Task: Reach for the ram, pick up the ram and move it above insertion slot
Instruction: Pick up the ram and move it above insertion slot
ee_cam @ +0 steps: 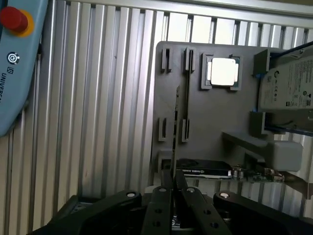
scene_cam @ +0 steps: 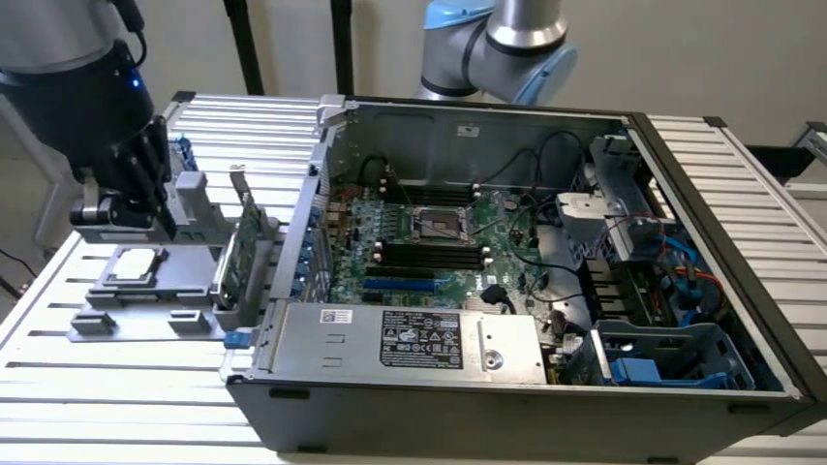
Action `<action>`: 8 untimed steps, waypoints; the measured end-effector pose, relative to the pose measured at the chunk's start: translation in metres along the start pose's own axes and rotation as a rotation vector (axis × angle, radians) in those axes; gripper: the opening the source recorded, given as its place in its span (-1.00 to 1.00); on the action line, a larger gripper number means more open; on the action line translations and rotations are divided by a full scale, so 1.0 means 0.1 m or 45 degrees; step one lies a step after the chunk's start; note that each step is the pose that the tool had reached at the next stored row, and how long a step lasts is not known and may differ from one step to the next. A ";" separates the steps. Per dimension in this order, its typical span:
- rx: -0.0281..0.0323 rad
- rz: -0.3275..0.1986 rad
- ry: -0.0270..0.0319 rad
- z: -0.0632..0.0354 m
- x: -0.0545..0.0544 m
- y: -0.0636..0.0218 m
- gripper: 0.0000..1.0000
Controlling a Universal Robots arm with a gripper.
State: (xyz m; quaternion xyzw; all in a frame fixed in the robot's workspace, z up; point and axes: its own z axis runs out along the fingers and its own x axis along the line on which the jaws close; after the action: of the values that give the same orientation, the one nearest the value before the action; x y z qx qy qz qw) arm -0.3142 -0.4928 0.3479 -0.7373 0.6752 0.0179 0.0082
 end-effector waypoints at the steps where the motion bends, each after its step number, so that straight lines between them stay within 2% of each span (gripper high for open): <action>1: 0.0004 0.000 -0.0027 -0.038 0.00 -0.047 -0.73; 8: 0.0020 0.000 -0.0201 -0.277 0.02 -0.360 -0.73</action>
State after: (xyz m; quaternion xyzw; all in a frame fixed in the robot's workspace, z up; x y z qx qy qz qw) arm -0.2778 -0.4930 0.3751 -0.7373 0.6751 0.0232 0.0140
